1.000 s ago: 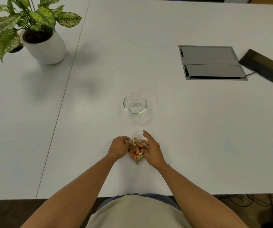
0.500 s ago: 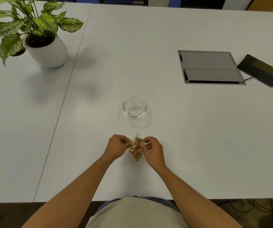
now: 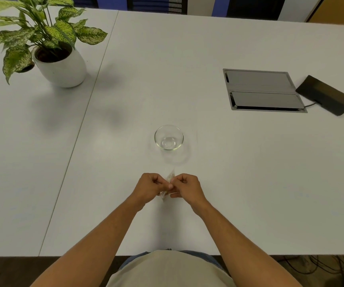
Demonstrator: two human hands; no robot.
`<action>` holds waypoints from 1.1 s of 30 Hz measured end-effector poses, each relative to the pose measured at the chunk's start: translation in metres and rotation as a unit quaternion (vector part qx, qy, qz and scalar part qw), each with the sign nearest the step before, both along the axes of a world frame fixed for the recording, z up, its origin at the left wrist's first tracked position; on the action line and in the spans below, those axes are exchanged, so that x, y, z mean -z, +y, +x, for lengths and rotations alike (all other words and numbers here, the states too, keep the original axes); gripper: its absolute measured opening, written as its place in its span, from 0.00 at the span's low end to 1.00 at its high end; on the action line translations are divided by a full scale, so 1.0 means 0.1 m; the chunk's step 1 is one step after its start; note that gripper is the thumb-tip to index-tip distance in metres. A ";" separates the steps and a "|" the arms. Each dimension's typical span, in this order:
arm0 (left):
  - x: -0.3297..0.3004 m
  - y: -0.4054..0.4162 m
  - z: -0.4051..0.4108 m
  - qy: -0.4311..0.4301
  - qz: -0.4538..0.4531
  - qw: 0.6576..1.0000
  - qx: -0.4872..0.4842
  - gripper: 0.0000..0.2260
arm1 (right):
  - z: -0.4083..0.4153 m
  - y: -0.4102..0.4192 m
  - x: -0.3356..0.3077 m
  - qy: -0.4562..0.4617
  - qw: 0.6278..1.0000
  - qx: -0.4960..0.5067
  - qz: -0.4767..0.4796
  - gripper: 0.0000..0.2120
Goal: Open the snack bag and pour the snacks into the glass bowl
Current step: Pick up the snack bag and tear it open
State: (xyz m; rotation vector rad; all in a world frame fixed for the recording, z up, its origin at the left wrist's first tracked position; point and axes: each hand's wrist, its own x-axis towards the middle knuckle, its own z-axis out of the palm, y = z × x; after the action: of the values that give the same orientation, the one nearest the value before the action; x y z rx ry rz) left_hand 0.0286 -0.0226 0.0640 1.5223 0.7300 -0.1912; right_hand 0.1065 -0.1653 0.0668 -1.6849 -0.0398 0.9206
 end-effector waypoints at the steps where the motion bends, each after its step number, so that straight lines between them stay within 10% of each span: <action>1: 0.00 0.00 0.00 -0.005 -0.021 1.000 -0.004 0.07 | 0.00 0.00 0.00 0.004 1.000 0.000 -0.002 0.06; 9: 0.01 -0.03 -0.03 0.008 -0.088 0.996 -0.027 0.09 | 0.01 0.02 0.03 -0.008 0.999 -0.029 -0.043 0.08; 33: 0.00 -0.20 0.04 -0.017 0.250 0.967 -0.037 0.07 | -0.04 0.09 0.08 -0.194 0.965 -0.106 -0.143 0.09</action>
State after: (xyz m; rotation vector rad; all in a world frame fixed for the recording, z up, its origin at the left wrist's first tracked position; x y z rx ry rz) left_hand 0.0327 -0.0422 0.0638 1.9660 0.8460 0.0850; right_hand 0.1029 -0.1561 0.0584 -2.1453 -0.3738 0.7637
